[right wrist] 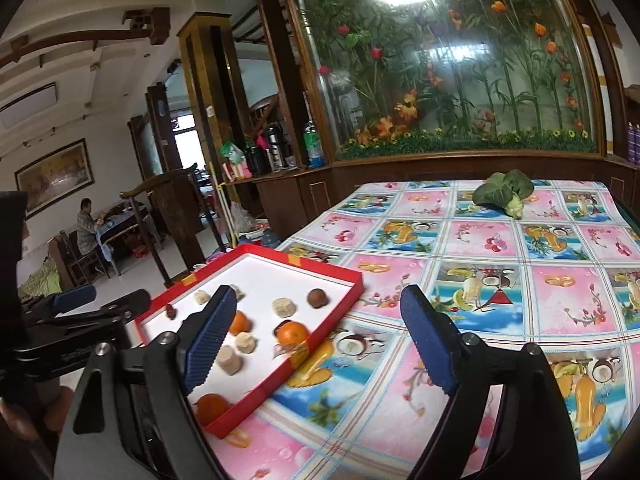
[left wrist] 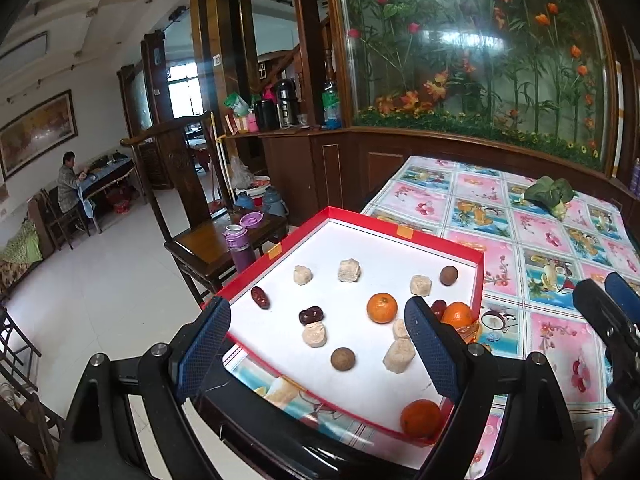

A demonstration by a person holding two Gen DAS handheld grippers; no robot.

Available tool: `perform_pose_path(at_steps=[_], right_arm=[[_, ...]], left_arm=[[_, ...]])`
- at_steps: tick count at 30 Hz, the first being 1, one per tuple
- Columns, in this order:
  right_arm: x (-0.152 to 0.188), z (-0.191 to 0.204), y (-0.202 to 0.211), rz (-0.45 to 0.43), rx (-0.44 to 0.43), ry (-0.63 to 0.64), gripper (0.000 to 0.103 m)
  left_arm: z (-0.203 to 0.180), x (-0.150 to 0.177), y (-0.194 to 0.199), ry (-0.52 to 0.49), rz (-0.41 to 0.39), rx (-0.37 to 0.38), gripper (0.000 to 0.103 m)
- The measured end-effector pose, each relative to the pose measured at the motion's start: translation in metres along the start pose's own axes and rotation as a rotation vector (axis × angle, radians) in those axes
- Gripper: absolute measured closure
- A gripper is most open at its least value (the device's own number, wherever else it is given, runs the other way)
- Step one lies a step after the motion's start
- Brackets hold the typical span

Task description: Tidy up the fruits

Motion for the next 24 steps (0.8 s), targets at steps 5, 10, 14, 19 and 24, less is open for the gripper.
perform_pose_path(at_steps=[5, 10, 14, 19, 24], right_arm=[[-0.002, 0.021, 0.014, -0.013, -0.04, 0.031, 0.016], [0.002, 0.039, 0.023, -0.024, -0.057, 0.072, 0.015], [0.005, 0.051, 0.026, -0.025, -0.074, 0.096, 0.015], [0.005, 0.058, 0.029, -0.029, -0.088, 0.101, 0.014], [0.006, 0.062, 0.028, -0.027, -0.093, 0.114, 0.014]], left_arm=[[0.014, -0.001, 0.008, 0.026, -0.011, -0.035, 0.014], [0.03, -0.001, 0.016, 0.058, -0.031, -0.061, 0.014], [0.035, -0.004, 0.021, 0.045, -0.054, -0.081, 0.014], [0.04, -0.006, 0.027, 0.046, -0.085, -0.087, 0.0], [0.043, -0.007, 0.031, 0.041, -0.104, -0.094, 0.0]])
Point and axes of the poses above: each gripper's, at about its wrist camera, not at the fingertips, and y roughly against the way its jaws point, z to its left, x to its underside, the point moved 8 cm from there along -y, roughly the way its jaws point
